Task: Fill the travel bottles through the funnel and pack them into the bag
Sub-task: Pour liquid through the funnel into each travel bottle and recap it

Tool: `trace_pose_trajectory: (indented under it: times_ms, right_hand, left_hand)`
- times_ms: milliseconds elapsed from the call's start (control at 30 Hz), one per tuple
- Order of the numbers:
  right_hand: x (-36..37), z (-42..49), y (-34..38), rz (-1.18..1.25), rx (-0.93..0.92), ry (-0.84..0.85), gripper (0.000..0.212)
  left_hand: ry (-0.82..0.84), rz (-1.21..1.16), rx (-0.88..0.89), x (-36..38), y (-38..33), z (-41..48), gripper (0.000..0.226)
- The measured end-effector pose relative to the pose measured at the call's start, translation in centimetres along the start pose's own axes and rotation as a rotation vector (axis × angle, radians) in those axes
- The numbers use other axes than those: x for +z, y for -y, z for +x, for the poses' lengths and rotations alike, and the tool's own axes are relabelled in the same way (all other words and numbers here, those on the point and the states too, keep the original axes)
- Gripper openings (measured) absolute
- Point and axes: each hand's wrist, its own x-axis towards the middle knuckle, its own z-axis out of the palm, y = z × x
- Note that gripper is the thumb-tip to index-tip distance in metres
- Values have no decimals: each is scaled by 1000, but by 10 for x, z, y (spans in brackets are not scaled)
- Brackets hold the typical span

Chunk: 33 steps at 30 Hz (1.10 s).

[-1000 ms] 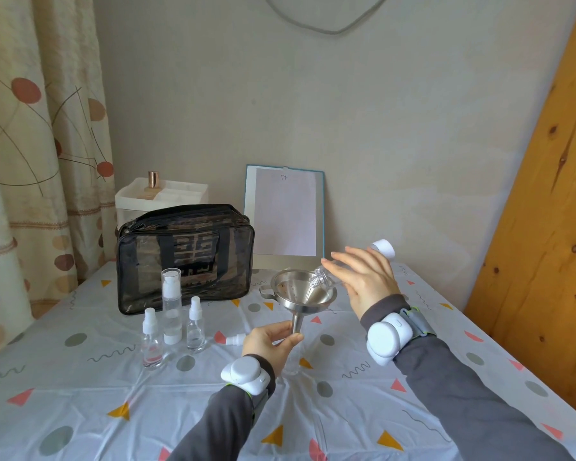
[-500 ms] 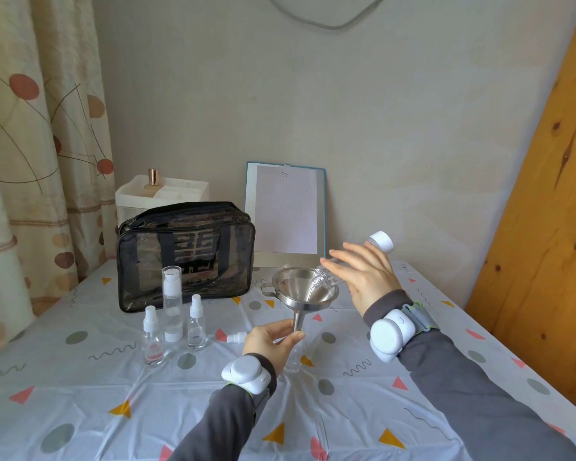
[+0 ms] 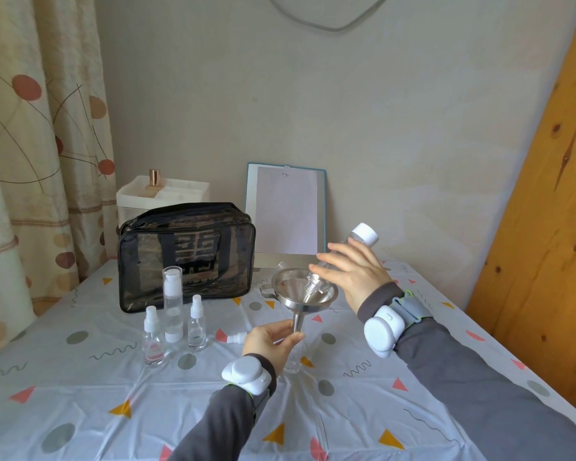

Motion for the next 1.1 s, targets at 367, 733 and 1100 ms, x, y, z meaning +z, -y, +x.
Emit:
trace_pose_trajectory:
  times_ms: [367,733,1100]
  right_hand:
    - [-2,12,-1,-7,-177,22,43]
    - [-17,23,-16,-86,-182,9,48]
    - [-10,21,1,-53,-189,-9,39]
  left_hand:
    - [-1,9,24,0,0,1,32]
    - [27,12,7,-1,0,1,34]
    - [24,26,5,-1,1,1,40]
